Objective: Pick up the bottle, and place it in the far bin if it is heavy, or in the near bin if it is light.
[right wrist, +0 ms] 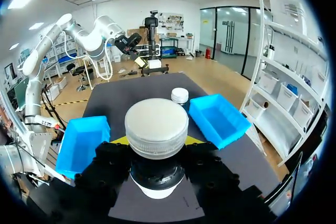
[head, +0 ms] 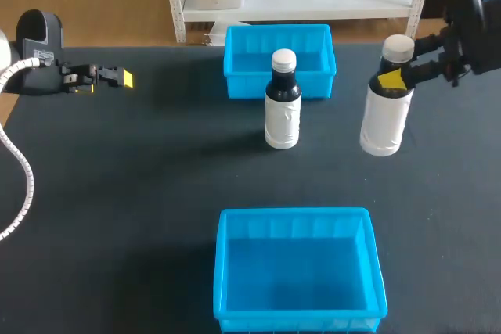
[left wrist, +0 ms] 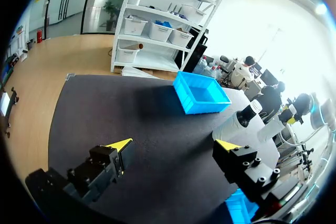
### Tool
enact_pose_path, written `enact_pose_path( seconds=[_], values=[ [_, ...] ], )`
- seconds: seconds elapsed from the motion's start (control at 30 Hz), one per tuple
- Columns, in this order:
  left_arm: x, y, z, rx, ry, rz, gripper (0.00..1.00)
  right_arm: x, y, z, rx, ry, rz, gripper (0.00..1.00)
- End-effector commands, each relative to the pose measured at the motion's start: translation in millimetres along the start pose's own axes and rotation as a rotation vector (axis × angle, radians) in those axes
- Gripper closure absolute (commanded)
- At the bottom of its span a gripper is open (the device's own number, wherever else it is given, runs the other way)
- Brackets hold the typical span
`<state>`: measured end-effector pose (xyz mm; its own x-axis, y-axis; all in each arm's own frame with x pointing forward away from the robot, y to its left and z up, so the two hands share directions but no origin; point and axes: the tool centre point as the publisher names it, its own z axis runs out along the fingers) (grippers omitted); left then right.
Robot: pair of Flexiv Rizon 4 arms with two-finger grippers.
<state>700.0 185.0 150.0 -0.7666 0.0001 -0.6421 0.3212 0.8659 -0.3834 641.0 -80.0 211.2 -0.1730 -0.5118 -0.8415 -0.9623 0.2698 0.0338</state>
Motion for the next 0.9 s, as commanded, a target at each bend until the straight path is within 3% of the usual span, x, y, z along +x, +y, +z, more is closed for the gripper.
enact_pose_path(
  seconds=[0.03,0.57,0.9],
  values=[
    [0.0,0.0,0.0,0.0,0.0,0.0,0.0,-9.6,17.4,-14.1,-0.009,0.002,-0.012,1.0],
    [0.0,0.0,0.0,0.0,0.0,0.0,0.0,-32.1,79.4,-10.0,-0.195,-0.062,-0.086,1.0],
    [0.0,0.0,0.0,0.0,0.0,0.0,0.0,-48.6,123.5,-4.7,-0.413,-0.077,-0.303,1.0]
  ],
)
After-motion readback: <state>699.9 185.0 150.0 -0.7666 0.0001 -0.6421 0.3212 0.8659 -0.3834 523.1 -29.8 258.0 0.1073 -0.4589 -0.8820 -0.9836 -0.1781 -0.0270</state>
